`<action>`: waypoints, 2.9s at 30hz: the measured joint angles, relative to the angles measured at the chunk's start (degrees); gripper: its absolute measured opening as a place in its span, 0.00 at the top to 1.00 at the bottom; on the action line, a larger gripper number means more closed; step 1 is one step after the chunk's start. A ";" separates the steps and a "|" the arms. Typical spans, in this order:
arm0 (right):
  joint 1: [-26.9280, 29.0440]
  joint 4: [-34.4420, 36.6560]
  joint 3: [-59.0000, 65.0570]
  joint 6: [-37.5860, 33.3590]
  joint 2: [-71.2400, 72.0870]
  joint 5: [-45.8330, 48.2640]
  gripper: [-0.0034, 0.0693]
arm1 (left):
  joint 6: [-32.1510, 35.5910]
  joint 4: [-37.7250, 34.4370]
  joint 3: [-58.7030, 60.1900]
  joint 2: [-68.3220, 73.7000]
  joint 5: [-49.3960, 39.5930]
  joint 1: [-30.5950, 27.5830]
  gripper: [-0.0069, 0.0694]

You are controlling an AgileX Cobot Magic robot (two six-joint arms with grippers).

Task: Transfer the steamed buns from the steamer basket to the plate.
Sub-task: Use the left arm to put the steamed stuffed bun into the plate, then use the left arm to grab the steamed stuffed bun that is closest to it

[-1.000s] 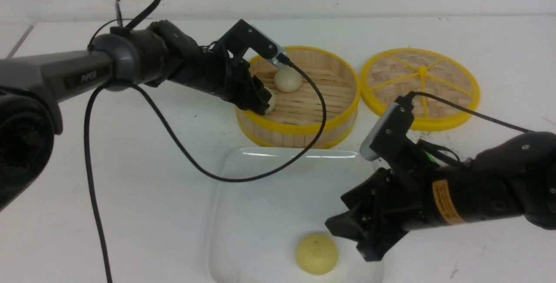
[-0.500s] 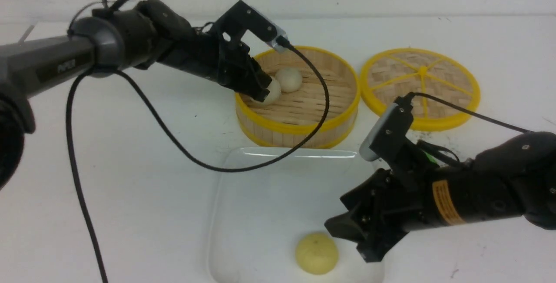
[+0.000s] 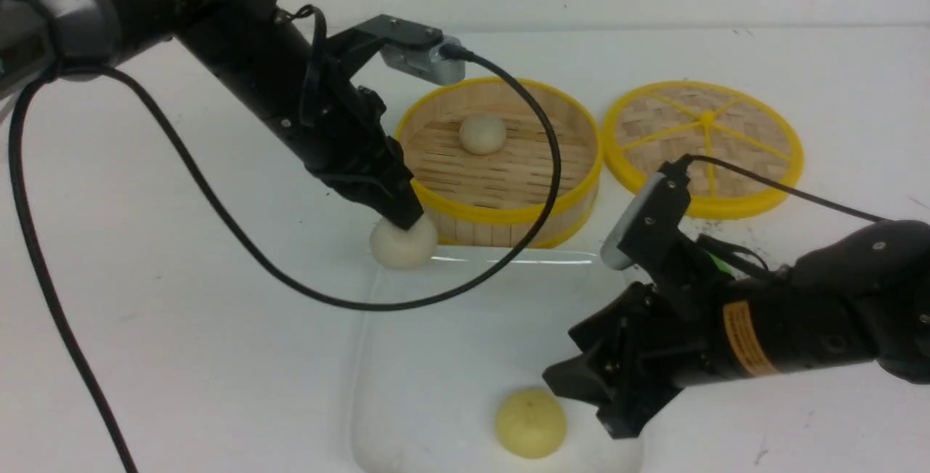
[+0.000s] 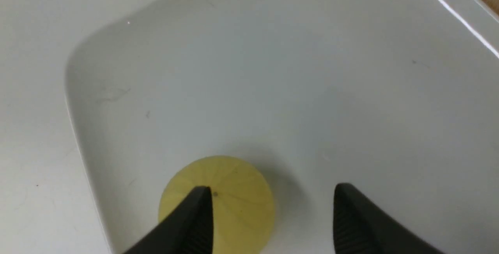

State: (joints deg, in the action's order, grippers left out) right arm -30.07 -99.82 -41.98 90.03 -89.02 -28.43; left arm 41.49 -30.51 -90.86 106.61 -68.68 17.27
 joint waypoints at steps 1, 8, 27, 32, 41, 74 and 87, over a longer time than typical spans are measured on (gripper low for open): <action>0.00 0.00 0.00 0.00 0.00 -0.07 0.38 | -0.76 -0.70 0.61 -0.07 -0.19 0.49 0.88; 0.00 0.00 0.00 0.00 0.00 -1.58 0.38 | -5.52 2.79 6.32 -0.11 -0.40 7.45 0.88; 0.00 0.00 0.00 0.00 0.00 -1.28 0.43 | -5.08 7.47 12.94 -0.11 1.17 8.54 0.86; 0.00 0.00 0.00 0.00 0.00 5.15 0.43 | -6.65 9.88 12.94 -0.11 1.46 8.54 0.74; 0.00 0.00 0.00 0.00 3.71 8.89 0.43 | -8.61 10.57 12.94 -0.11 5.15 8.54 0.34; 0.00 0.00 22.06 10.08 56.75 6.21 0.43 | -5.17 23.14 -10.00 0.22 30.63 8.54 0.24; 0.00 0.00 24.66 11.44 60.57 5.89 0.43 | -9.30 23.79 -10.06 8.89 38.79 8.54 0.24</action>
State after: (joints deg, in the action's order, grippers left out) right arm -30.07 -99.82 -17.32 101.47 -28.45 -22.54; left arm 32.19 -6.72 -100.92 115.50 -29.89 25.81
